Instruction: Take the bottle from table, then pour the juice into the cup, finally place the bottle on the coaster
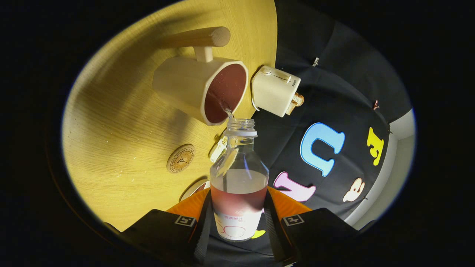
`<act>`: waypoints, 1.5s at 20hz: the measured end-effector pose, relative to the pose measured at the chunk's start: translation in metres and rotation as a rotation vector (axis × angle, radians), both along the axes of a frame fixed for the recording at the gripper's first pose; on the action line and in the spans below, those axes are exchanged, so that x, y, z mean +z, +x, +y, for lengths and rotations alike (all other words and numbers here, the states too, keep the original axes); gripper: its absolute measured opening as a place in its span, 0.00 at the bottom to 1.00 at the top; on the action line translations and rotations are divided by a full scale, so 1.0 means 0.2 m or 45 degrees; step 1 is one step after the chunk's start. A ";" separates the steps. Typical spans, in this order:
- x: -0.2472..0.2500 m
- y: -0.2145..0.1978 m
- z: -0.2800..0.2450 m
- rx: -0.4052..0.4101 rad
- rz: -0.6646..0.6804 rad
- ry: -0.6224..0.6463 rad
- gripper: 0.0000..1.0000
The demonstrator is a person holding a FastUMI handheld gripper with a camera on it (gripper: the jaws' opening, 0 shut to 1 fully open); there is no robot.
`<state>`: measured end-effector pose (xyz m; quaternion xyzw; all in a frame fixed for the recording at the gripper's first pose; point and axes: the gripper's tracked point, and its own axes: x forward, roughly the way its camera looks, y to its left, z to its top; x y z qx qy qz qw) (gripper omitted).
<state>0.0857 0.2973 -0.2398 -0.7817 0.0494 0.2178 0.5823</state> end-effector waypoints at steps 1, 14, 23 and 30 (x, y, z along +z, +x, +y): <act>0.01 0.00 0.00 0.004 -0.006 -0.009 0.70; 0.04 0.02 0.06 0.077 -0.040 -0.064 0.70; 0.04 0.02 0.10 0.162 -0.058 -0.123 0.70; 0.06 0.03 0.11 0.223 -0.088 -0.182 0.70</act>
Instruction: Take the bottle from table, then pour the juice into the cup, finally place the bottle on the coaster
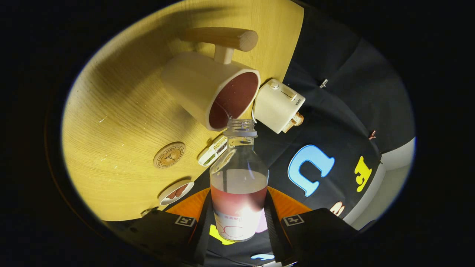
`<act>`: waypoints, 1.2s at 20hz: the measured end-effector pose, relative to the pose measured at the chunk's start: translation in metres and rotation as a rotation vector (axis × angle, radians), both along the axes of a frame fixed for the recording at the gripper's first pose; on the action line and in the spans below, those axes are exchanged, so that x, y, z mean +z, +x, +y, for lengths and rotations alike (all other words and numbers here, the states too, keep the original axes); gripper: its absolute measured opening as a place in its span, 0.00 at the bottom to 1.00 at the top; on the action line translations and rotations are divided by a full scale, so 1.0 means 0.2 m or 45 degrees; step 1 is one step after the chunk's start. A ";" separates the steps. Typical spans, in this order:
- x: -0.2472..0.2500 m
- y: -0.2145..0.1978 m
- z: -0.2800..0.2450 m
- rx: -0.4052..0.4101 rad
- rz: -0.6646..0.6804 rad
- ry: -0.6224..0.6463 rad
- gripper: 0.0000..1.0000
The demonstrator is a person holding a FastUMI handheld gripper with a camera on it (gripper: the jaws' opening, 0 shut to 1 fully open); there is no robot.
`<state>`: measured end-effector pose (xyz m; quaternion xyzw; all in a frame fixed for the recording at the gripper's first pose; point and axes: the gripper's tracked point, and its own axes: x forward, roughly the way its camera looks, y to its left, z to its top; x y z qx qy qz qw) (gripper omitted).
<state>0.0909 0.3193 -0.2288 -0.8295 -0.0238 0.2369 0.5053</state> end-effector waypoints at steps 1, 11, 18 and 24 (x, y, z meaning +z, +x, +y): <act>0.01 -0.01 -0.01 0.009 -0.008 -0.005 0.70; 0.04 -0.01 0.02 0.051 -0.033 -0.036 0.70; 0.07 -0.02 0.03 0.057 -0.045 -0.006 0.70; 0.04 -0.06 0.01 -0.053 0.020 0.191 0.70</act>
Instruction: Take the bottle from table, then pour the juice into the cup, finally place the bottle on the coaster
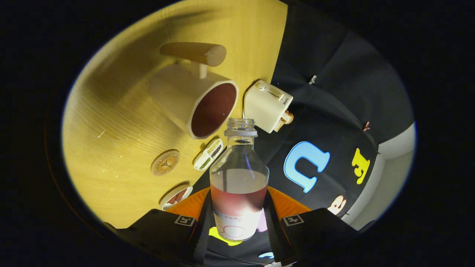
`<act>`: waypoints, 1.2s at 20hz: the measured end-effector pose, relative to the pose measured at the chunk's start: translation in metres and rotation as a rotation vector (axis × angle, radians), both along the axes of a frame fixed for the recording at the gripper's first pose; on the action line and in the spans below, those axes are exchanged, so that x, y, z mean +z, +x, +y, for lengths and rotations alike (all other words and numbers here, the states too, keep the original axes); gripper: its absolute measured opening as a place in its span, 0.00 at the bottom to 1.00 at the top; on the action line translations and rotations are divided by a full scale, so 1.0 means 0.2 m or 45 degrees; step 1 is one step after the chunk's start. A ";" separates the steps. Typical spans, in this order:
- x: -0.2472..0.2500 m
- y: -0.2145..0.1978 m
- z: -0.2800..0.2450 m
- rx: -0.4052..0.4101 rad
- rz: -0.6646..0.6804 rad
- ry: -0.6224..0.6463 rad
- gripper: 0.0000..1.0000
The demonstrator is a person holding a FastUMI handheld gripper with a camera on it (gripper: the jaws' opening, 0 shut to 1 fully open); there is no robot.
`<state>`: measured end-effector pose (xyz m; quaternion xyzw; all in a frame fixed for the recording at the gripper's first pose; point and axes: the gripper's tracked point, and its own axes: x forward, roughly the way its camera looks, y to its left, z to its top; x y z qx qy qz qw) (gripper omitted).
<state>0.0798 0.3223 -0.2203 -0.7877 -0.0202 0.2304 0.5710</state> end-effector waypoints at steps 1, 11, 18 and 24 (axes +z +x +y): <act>-0.02 0.00 -0.01 -0.032 0.028 0.038 0.70; -0.14 -0.06 -0.04 -0.457 0.364 0.826 0.70; -0.11 -0.10 0.04 -0.560 0.527 1.479 0.71; -0.02 -0.09 0.01 -0.635 0.693 1.969 0.71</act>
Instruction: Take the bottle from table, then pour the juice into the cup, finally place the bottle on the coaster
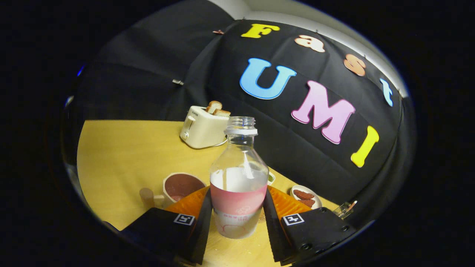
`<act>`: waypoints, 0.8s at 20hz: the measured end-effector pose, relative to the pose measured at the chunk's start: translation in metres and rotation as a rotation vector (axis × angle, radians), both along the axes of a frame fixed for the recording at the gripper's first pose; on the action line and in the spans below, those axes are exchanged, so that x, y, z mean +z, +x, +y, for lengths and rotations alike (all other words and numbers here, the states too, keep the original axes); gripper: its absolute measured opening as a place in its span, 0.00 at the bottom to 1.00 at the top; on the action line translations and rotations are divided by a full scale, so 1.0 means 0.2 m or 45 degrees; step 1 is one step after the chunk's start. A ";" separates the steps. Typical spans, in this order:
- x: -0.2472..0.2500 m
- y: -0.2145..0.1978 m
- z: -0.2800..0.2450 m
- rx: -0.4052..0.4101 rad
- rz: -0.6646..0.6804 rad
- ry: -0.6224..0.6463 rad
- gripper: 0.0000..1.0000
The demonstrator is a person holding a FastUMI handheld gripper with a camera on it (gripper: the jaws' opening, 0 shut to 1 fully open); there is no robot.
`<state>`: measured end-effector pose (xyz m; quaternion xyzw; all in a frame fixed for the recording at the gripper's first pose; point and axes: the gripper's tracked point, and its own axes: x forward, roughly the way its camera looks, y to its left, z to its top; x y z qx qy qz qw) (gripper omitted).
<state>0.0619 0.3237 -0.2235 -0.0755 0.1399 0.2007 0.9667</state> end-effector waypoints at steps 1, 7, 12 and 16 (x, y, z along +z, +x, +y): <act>0.05 0.03 -0.03 -0.036 -0.006 0.073 0.70; 0.17 0.29 -0.16 -0.114 -0.079 0.305 0.72; 0.11 0.48 -0.26 -0.176 -0.061 0.409 0.73; -0.08 0.59 -0.33 -0.224 -0.008 0.377 0.74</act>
